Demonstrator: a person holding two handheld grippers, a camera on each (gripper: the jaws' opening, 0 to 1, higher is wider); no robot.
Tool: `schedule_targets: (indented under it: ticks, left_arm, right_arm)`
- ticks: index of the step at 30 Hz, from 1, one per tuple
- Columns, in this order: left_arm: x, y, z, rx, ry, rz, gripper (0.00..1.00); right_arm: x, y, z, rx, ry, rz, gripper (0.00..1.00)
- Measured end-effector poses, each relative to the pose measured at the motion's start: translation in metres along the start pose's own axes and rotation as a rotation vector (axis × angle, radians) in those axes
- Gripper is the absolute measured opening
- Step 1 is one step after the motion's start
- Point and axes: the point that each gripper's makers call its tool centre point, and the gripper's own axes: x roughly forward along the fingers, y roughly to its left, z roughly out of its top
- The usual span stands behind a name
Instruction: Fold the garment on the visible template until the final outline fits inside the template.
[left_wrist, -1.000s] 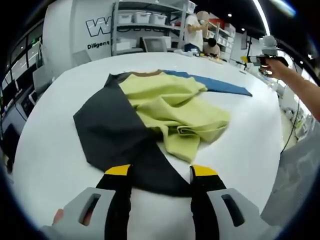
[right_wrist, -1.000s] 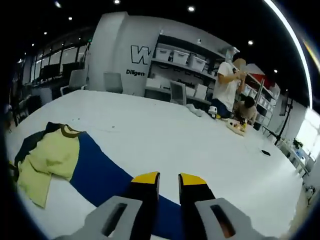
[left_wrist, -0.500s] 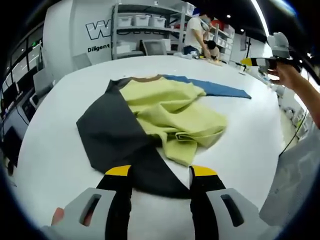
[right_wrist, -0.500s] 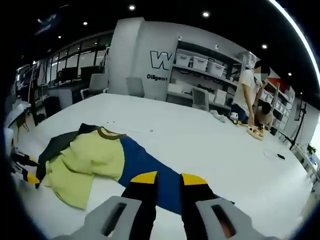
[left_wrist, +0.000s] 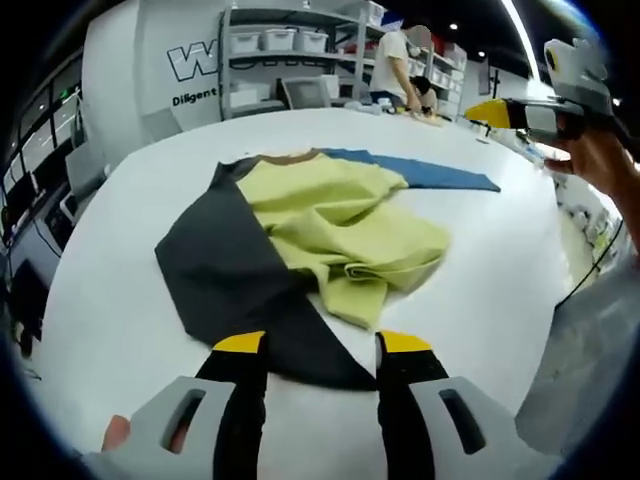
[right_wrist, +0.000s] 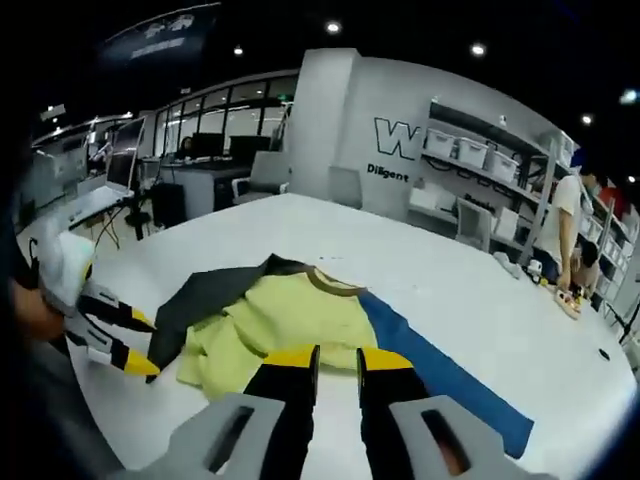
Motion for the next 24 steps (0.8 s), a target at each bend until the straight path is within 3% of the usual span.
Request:
schedule_targets:
  ticks: [6,17,21,24]
  left_arm:
    - [-0.002,-0.009,-0.012,0.051,0.05,0.006,0.38]
    - [0.003,-0.011,-0.028,0.091,0.107,0.03,0.33]
    - [0.002,-0.004,-0.028,0.079,0.104,0.048,0.22]
    - [0.001,0.0,-0.028,0.067,0.102,0.053,0.08]
  right_arm:
    - [0.003,0.024,-0.007,-0.072,0.008,0.034,0.08]
    - [-0.003,0.009,-0.012,-0.044,-0.003,0.014,0.06]
    - [-0.004,0.008,-0.013,-0.038,-0.003,0.013,0.06]
    - [-0.003,0.009,-0.013,-0.035,-0.003,0.015,0.06]
